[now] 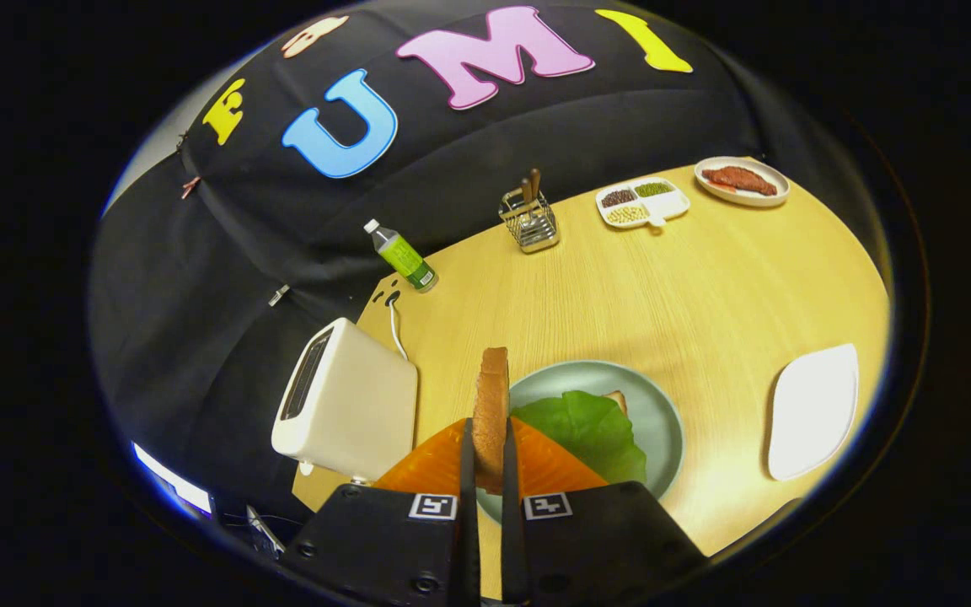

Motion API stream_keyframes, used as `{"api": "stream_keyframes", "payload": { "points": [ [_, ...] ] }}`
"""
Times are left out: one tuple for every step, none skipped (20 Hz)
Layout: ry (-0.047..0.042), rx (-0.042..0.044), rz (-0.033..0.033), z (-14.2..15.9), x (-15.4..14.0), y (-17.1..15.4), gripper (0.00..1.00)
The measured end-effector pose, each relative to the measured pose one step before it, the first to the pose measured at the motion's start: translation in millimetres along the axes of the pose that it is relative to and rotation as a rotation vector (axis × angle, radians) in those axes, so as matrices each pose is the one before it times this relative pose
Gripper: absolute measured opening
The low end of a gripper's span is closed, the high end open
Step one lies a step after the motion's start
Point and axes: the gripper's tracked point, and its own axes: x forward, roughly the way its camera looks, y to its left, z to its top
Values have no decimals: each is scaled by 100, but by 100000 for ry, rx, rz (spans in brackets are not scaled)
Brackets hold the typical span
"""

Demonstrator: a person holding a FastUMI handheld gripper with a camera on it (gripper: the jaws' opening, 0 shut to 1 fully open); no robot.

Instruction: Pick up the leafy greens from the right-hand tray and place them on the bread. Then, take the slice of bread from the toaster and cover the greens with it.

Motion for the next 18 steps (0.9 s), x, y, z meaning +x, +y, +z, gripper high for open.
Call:
{"api": "stream_keyframes", "payload": {
  "points": [
    [-197,807,-1235,-124,308,-606,14],
    [2,554,-1390,-138,121,-816,14],
    [-200,703,-1967,-31,157,-798,14],
    [-93,262,-3111,-145,245,-1094,14],
    [718,-263,-2511,-127,94,-864,14],
    [1016,-192,-3307,-513,181,-1022,14],
    [1496,-202,-2712,-307,20,-383,14],
    [1613,415,-1685,-522,257,-1085,14],
    [1131,592,-978,-431,151,-476,14],
    [1386,256,-602,-512,210,-412,14],
    [613,-218,-204,-135,225,-169,14],
    [288,-794,-306,-74,183,-222,14],
    [-28,-1029,-49,146,169,-87,14],
    [28,-768,-181,-34,148,-160,14],
    [76,-649,-464,1,100,-167,14],
    [539,-823,-922,-160,53,-296,14],
    [206,-741,-463,-194,73,-133,17],
    [-209,-1140,-991,110,-119,-165,20]
  ]
}}
